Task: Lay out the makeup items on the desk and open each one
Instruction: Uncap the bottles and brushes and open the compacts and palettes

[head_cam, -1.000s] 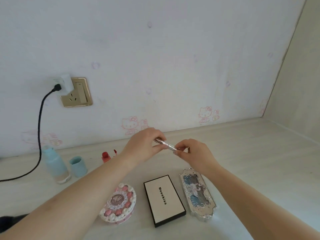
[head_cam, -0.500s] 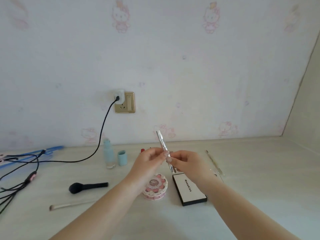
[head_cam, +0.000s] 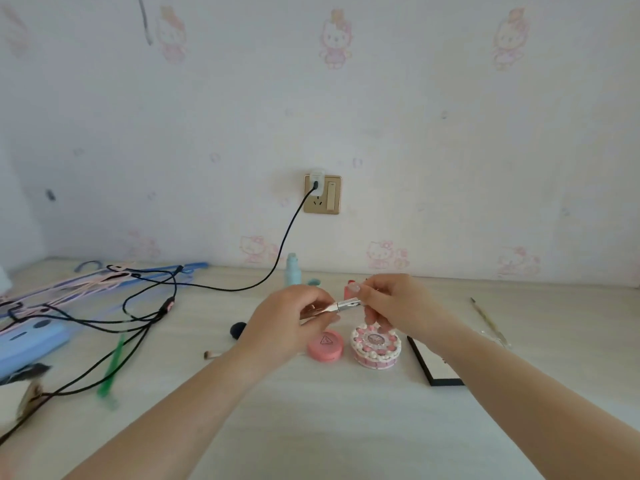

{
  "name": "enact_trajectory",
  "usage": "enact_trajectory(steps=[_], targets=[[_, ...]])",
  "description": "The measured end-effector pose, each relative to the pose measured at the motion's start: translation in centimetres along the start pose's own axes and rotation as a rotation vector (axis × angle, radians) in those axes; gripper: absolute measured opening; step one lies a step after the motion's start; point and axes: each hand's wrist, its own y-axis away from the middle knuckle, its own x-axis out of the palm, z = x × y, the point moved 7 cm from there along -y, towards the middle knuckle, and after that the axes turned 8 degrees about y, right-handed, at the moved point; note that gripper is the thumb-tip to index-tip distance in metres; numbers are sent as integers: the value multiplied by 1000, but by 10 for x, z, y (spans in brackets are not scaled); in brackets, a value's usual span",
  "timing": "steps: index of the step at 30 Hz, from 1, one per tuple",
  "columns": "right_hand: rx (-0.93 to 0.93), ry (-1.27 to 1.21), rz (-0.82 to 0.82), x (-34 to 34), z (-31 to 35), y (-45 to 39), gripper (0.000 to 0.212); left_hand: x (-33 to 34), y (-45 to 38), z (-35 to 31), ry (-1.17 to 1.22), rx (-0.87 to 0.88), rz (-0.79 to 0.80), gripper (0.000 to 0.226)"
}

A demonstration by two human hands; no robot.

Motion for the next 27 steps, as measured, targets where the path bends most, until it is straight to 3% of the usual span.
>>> enact_trajectory(steps=[5,10,13,16,18,20,22,25,27], targets=[[12,76,167,26,1,-1,38,-13,10,-4,-90,58,10,12],[-224,173,51,28,9,-6,14,-17,16,6,-45,14,21,15],[-274,136,51,34,9,-5,28,-18,17,6,-51,12,18,15],[-159,121,75,37,7,-3,24,-19,17,7,-47,0,10,17],[-85,170,91,37,6,-3,51,-19,18,8,-51,-4,10,17],[-54,197,58,34,5,-4,62,-19,18,8,-48,3,12,15],[-96,214,17,33,4,-6,49,-19,18,9,-52,6,16,14],[-193,160,-2,34,2,-7,8,-22,18,13,-61,-5,9,14],[-240,120,7,38,0,-7,47,-22,20,16,-84,-6,7,13]])
